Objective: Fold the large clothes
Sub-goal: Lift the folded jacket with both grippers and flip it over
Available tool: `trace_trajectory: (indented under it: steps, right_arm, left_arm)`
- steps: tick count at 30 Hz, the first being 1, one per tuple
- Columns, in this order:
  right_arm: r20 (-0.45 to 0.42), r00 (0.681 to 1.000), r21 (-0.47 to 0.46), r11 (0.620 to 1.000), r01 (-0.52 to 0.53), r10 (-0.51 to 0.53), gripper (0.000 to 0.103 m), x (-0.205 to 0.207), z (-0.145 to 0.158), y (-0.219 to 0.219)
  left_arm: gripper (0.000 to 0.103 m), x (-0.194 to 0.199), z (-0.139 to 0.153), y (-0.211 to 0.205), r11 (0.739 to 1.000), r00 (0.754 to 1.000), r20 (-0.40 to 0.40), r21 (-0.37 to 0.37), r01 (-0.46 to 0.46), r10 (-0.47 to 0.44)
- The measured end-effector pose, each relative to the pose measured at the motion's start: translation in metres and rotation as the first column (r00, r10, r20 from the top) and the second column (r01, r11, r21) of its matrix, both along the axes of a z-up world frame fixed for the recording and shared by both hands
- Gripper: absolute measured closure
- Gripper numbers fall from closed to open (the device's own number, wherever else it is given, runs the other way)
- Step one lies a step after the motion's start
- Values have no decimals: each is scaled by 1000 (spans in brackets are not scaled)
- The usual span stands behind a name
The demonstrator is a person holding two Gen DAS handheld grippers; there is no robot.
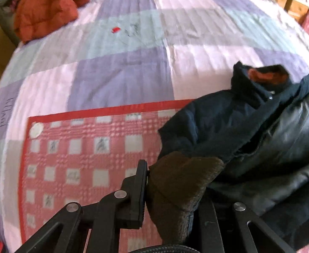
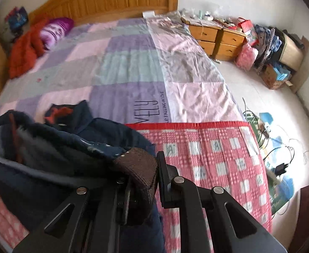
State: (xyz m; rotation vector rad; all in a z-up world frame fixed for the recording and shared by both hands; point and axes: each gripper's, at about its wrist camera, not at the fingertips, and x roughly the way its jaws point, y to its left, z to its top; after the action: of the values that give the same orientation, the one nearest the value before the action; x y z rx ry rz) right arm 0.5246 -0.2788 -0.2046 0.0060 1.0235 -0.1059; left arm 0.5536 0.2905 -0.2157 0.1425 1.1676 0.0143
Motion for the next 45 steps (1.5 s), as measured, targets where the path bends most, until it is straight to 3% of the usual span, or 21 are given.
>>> trace_trajectory:
  steps: [2,6,8,11,13,14,15,16,19,22,24,26,29,32,35,37,39,40,41,42,45]
  right_arm:
    - [-50,999,-37,999,17,-19,89,25,-24,1]
    - [-117,989,15,996,94,-91,88,55,-74,-11]
    - [-178,978,42,992,117,-108,87,66,-102,-20]
    - [-203,974,93,988,125,-104,67,81,-124,-32]
    - [-214,971,146,980,139,-105,42,86,-128,-48]
    - [-222,970,188,972,140,-97,37,88,-129,-56]
    - [-234,969,227,964,140,-85,26,90,-129,-66]
    - [-238,968,264,954,142,-78,20,91,-127,-75]
    - [-254,967,336,936,107,-19,20,94,-119,-83]
    - [-319,947,343,934,98,18,18,103,-120,-83]
    - [-364,931,242,965,98,-4,14,109,-116,-80]
    - [-363,931,102,995,-13,49,10,111,-101,-63]
    - [-293,948,131,987,-91,127,10,104,-68,-54]
    - [-244,954,110,982,-153,176,9,91,-44,-49]
    - [-314,937,36,988,-153,157,1,92,-45,-50]
    - [-264,960,170,984,-52,96,1,104,-39,-66]
    - [-191,981,331,939,91,-28,1,115,-29,-86]
    - [-198,974,362,915,177,-110,1,121,-27,-94]
    - [-212,964,322,920,223,-160,1,126,-25,-93]
    - [-178,972,289,936,201,-153,1,124,-18,-88]
    - [-44,999,245,969,-17,29,1,87,-3,-45]
  left_arm:
    - [88,21,-25,-6,1000,999,-35,19,-5,6]
    - [84,45,-78,1,995,992,-101,-61,-80,73]
    - [83,51,-97,-1,994,990,-124,-86,-72,61]
    - [74,63,-108,1,989,990,-141,-139,-46,27]
    - [67,72,-104,9,979,990,-144,-202,-38,9]
    - [55,78,-101,13,974,987,-159,-226,-26,-10]
    - [40,83,-94,17,972,986,-162,-235,-11,-28]
    - [34,87,-84,23,964,988,-150,-266,0,-42]
    - [23,105,-63,41,903,986,-164,-428,-37,-38]
    - [20,114,-33,49,885,996,-90,-460,-67,28]
    - [20,110,-17,45,892,999,-26,-449,-55,48]
    - [20,94,-8,26,917,1000,25,-398,7,3]
    - [20,61,-5,-14,958,990,67,-252,140,-127]
    - [20,12,-11,-56,941,965,83,-216,260,-248]
    - [20,-27,-25,-92,916,950,86,-250,314,-302]
    - [20,-46,-33,-112,902,940,100,-266,340,-325]
    - [20,-57,-41,-128,896,944,102,-298,329,-312]
    - [20,-59,-43,-133,894,946,107,-310,323,-305]
    - [20,-61,-44,-138,896,952,112,-323,306,-285]
    - [20,-62,-44,-140,893,956,115,-342,292,-269]
    - [20,-73,-42,-148,886,956,155,-364,289,-249]
